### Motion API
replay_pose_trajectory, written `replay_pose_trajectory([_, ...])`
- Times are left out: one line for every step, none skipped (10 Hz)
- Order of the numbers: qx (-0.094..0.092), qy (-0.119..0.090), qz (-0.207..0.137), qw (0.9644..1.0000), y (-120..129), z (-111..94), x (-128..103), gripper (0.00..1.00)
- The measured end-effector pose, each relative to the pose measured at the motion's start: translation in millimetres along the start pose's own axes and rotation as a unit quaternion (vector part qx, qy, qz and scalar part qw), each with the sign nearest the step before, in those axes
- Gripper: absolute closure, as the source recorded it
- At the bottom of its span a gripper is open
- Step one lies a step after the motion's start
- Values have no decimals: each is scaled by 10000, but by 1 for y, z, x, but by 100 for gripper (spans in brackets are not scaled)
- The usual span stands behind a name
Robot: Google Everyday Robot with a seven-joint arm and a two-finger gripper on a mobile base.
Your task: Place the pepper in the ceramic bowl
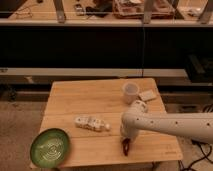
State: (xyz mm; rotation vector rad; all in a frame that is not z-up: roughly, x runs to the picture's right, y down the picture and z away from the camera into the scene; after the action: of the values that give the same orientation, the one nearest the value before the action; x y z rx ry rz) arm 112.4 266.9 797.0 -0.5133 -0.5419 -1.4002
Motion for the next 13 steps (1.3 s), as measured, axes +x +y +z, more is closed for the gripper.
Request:
replay_pose_trajectory([28, -4, -52, 10000, -4, -1, 0, 66])
replay_pose_trajectory([54, -7, -89, 9999, -8, -3, 1, 66])
replay_pose_trajectory([87, -38, -147, 9998, -13, -3, 1, 66])
replay_pose_trajectory([137, -72, -193, 9997, -18, -4, 1, 66])
replay_pose_trajectory([287, -130, -238, 9992, -26, -10, 2, 66])
replay_pose_trajectory([413, -165, -283, 9986, -32, -17, 4, 66])
replay_pose_trajectory([658, -175, -383, 9969, -45, -32, 9, 66])
replay_pose_trajectory([939, -161, -525, 9941, -61, -53, 15, 66])
replay_pose_trajectory([1351, -142, -784, 9876, -89, -84, 23, 66])
replay_pose_trajectory([1742, -178, -1070, 9787, -119, -110, 26, 66])
replay_pose_trajectory([2249, -282, -1483, 9626, -162, -139, 21, 66])
replay_pose_trajectory([2551, -390, -1785, 9495, -190, -156, 13, 66])
replay_pose_trajectory([2792, -507, -2073, 9362, -215, -168, 3, 66])
